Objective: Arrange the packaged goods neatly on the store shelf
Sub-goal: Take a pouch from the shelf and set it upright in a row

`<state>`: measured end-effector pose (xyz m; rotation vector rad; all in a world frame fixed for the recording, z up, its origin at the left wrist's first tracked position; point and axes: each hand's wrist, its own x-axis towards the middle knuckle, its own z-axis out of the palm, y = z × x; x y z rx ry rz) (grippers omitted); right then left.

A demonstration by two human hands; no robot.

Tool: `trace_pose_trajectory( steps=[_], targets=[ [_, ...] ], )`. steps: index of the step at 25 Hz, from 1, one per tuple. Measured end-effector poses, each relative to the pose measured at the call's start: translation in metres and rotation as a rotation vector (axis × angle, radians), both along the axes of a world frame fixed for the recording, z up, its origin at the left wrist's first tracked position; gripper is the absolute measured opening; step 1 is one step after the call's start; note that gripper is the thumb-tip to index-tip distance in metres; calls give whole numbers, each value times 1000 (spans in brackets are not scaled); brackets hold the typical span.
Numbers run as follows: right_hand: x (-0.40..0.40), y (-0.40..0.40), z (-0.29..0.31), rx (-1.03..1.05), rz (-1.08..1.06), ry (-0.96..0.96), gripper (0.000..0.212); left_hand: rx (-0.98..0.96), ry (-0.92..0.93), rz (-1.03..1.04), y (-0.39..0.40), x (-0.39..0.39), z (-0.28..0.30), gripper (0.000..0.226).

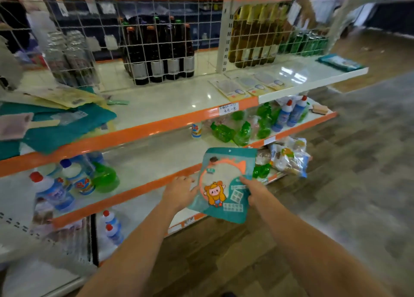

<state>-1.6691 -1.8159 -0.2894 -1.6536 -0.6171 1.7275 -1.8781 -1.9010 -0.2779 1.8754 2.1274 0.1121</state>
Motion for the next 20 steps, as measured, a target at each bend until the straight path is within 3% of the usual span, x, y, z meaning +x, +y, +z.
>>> trace_pose_trajectory(
  steps=[9, 20],
  targets=[
    [157, -6, 19, 127, -270, 39, 6, 82, -20, -225, 78, 113, 5, 40],
    [364, 20, 45, 174, -442, 97, 10, 106, -70, -481, 159, 328, 31, 39]
  ],
)
